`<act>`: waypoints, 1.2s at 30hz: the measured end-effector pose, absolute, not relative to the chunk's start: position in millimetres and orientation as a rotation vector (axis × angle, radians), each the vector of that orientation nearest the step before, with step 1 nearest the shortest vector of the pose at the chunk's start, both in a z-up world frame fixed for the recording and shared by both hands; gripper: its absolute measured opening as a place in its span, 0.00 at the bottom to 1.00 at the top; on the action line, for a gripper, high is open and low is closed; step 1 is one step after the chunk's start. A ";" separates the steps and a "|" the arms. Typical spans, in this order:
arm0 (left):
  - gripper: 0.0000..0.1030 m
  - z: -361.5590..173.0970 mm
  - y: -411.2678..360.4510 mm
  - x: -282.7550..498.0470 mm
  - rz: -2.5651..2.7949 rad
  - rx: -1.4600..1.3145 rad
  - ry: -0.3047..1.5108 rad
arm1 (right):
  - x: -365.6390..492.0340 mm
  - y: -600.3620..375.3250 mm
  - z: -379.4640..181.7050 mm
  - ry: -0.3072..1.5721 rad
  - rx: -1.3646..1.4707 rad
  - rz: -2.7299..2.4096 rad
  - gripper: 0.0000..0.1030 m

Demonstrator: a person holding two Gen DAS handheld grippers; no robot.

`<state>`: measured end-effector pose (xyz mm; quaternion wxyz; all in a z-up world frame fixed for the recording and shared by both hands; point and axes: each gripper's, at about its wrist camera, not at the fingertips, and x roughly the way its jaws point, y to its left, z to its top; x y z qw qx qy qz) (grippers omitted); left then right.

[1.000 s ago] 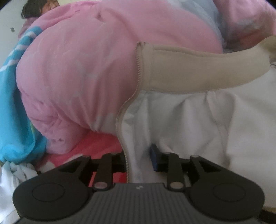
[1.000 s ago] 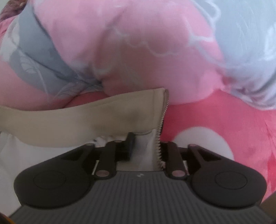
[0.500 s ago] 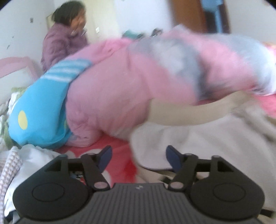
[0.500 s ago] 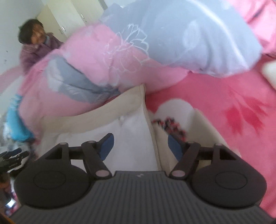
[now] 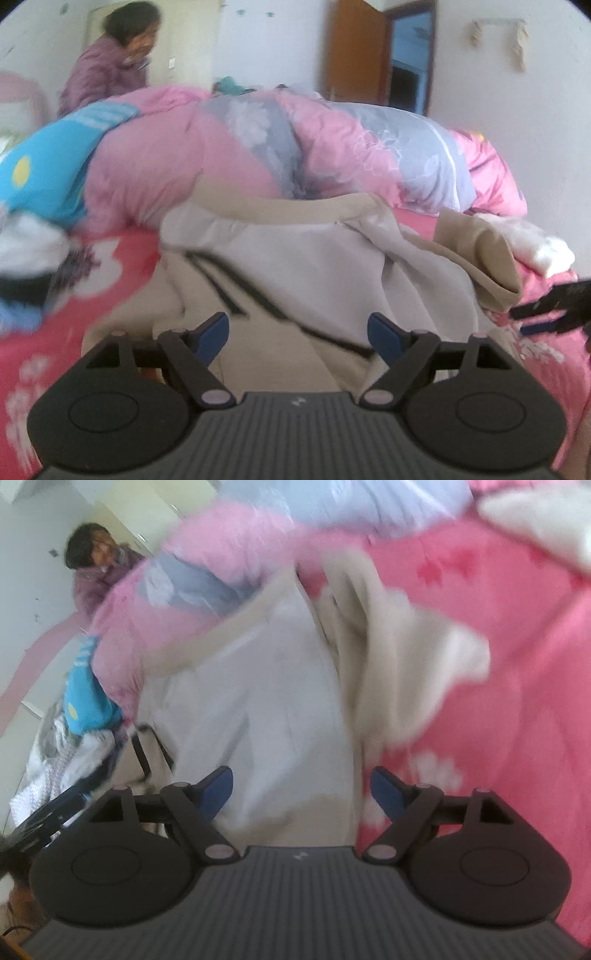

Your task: Fold clothes

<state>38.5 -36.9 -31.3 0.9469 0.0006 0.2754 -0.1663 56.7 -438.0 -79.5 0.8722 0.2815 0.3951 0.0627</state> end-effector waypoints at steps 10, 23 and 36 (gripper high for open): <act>0.79 -58.9 -24.6 -1.6 -0.271 -0.061 0.617 | 38.5 -385.5 -108.5 0.816 0.505 0.134 0.54; 0.80 -70.3 -7.6 -2.8 -0.251 -0.122 0.596 | 15.5 -419.1 -51.0 0.570 0.553 0.037 0.13; 0.80 -86.9 24.0 2.9 -0.190 -0.147 0.632 | 29.5 -535.4 -45.8 0.551 0.431 -0.357 0.19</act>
